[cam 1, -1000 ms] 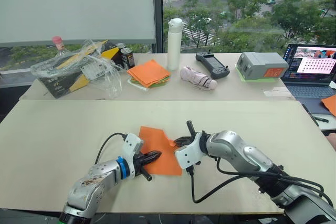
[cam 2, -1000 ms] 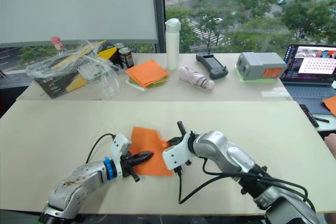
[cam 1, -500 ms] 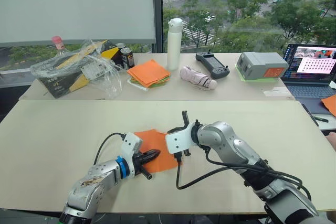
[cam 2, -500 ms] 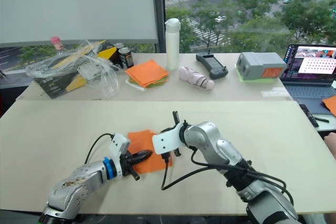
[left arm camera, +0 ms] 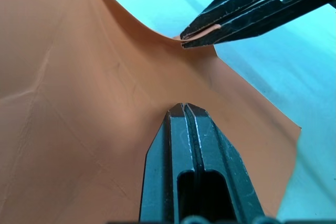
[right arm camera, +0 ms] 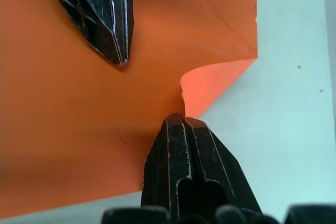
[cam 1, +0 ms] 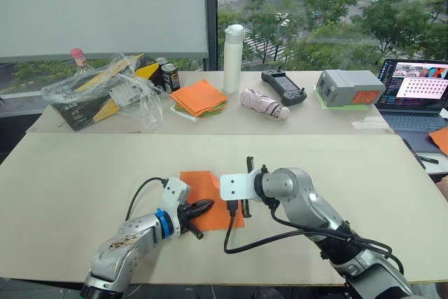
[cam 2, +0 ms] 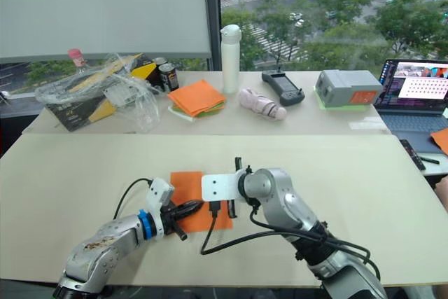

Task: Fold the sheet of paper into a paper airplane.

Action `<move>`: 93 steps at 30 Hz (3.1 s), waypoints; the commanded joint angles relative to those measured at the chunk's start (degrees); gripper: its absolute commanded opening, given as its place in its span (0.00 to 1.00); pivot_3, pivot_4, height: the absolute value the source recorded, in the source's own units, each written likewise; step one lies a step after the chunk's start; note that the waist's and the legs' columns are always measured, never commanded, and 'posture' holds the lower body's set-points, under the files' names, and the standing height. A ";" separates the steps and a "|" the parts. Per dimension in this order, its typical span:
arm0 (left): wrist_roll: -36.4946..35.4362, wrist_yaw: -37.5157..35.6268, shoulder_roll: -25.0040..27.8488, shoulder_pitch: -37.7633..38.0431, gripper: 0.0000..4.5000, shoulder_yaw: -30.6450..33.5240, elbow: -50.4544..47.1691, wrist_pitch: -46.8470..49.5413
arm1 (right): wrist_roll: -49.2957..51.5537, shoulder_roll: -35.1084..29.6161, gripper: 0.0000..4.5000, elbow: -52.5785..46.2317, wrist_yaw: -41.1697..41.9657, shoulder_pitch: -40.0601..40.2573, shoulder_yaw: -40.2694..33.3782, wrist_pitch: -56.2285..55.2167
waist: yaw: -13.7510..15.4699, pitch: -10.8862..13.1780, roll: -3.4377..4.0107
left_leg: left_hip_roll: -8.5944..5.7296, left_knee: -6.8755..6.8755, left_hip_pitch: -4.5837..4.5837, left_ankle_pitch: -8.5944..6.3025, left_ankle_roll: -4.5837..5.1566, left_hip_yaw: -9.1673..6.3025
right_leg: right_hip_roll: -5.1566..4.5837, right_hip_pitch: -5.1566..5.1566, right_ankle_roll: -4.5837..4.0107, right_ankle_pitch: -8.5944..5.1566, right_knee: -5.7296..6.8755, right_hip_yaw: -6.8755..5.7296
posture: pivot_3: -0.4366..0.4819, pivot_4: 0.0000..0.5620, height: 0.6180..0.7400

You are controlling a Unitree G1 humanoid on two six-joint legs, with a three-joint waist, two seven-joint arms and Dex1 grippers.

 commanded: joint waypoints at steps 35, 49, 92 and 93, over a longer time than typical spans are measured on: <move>-4.74 1.62 -2.13 -9.27 0.00 6.66 3.30 4.01 | 0.68 0.84 0.00 3.00 -2.88 -1.78 2.31 -2.18 | -0.14 0.00 -0.01 | 0.00 0.00 -0.06 0.01 -0.02 -0.01 | 0.00 -0.07 0.00 0.00 0.00 0.00 | 0.48 0.27 1.00; 0.72 1.36 -2.39 -10.01 0.00 2.69 9.24 0.73 | 0.71 0.76 0.00 2.48 -2.80 -1.36 2.17 -1.35 | -0.16 0.00 -0.01 | 0.00 0.00 -0.06 0.01 -0.02 -0.02 | 0.01 -0.08 0.00 0.00 0.01 0.00 | 0.48 0.27 1.00; 3.09 2.15 -5.28 -10.11 0.00 1.59 10.56 0.14 | 27.78 3.21 0.01 0.74 -12.41 0.75 -9.06 29.88 | 0.11 0.00 -0.01 | -0.08 0.02 -0.06 0.02 -0.03 -0.04 | -0.07 -0.05 0.00 0.00 0.01 -0.01 | 0.48 0.27 1.00; 3.13 2.33 -5.47 -10.13 0.00 1.55 10.42 0.24 | 27.66 2.75 0.01 1.00 -12.79 1.02 -8.47 29.69 | 0.13 0.00 -0.01 | -0.08 0.02 -0.06 0.02 -0.03 -0.04 | -0.07 -0.05 0.00 0.00 0.02 -0.01 | 0.48 0.27 1.00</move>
